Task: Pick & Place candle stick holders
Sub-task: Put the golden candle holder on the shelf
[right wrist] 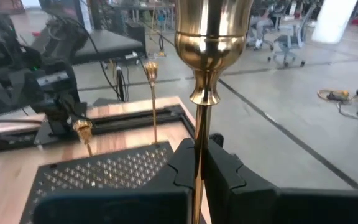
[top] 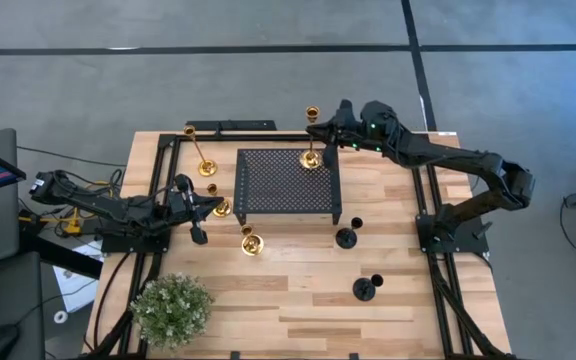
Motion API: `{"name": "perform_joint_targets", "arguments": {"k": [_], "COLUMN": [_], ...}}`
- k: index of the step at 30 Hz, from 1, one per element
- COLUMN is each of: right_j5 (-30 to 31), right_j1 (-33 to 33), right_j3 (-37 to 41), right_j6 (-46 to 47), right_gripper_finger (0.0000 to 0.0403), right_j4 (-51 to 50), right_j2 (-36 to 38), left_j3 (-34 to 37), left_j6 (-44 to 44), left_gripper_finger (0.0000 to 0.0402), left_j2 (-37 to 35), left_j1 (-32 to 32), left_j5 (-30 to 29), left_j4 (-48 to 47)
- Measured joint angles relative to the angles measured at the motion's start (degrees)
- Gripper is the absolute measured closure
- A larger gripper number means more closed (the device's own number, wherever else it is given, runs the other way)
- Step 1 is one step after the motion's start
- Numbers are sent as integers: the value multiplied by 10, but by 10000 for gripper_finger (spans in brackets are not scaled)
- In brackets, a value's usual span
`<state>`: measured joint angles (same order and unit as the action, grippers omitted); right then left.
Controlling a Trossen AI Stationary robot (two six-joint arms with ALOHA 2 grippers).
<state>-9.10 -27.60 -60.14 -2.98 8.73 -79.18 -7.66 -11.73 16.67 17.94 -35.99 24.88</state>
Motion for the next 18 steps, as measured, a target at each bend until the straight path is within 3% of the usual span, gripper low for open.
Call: {"name": "perform_joint_targets", "arguments": {"k": [18], "right_j5": [2], "right_j1": [-11], "right_j3": [0], "right_j6": [14], "right_gripper_finger": [396], "right_j4": [-24], "right_j2": [1], "left_j3": [0], "left_j6": [0], "left_gripper_finger": [394], "left_j2": [0], "left_j1": [0], "left_j5": [0], "left_j4": [0]}}
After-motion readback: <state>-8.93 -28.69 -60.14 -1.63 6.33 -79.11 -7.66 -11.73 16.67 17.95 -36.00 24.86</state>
